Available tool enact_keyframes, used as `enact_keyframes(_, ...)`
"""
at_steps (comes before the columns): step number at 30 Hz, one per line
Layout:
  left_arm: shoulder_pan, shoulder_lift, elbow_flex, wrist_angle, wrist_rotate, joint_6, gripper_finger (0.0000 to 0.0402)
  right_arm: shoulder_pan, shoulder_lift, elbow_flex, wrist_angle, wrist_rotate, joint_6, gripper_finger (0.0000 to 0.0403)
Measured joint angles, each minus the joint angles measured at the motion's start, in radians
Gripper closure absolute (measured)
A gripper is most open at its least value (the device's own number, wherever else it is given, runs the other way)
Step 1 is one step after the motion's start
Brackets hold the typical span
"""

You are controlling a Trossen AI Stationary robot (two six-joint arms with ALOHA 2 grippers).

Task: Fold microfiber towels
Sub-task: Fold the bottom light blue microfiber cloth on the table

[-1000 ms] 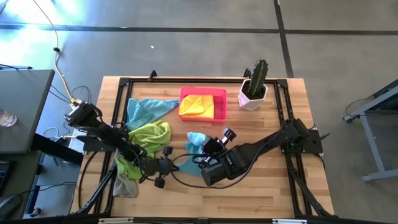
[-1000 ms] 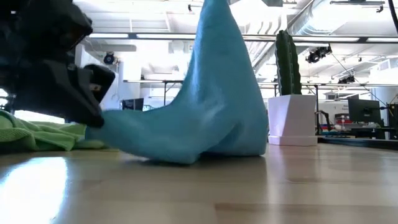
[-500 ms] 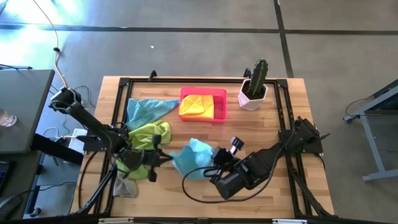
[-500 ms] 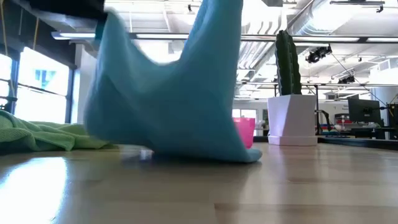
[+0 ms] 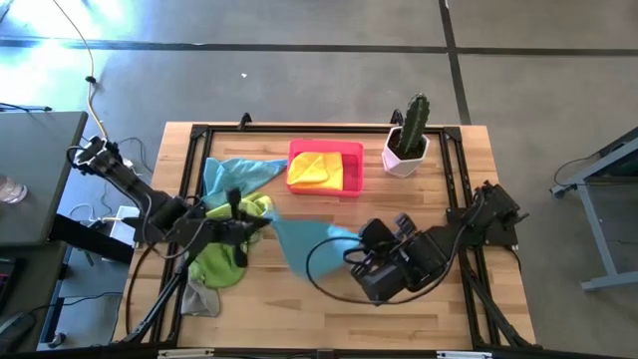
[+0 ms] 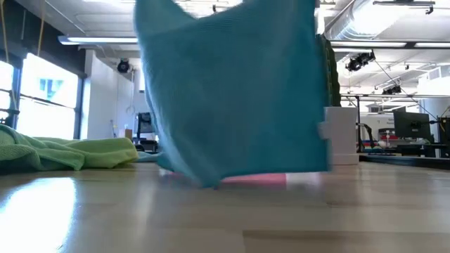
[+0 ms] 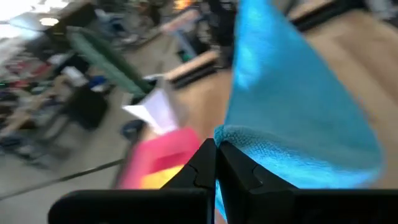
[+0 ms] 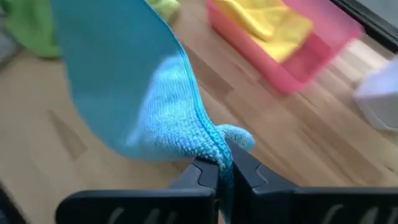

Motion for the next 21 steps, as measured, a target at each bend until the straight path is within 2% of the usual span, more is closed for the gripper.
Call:
enact_keyframes(6,0.100,0.001,0.063,0.014,-0.044,0.102,0.0402,-0.032,-0.018,0.000,0.008,-0.065,-0.137,0.0403)
enact_keyframes(11,0.186,0.001,0.079,0.014,-0.039,0.163,0.0402,-0.050,-0.017,0.000,0.007,-0.084,-0.460,0.0403)
enact_keyframes(17,0.267,0.002,0.079,0.016,-0.036,0.208,0.0402,-0.077,-0.017,0.000,0.007,-0.017,-0.801,0.0403)
enact_keyframes(21,0.314,0.002,0.079,0.052,-0.031,0.254,0.0401,-0.103,-0.019,0.000,0.007,0.050,-0.923,0.0403)
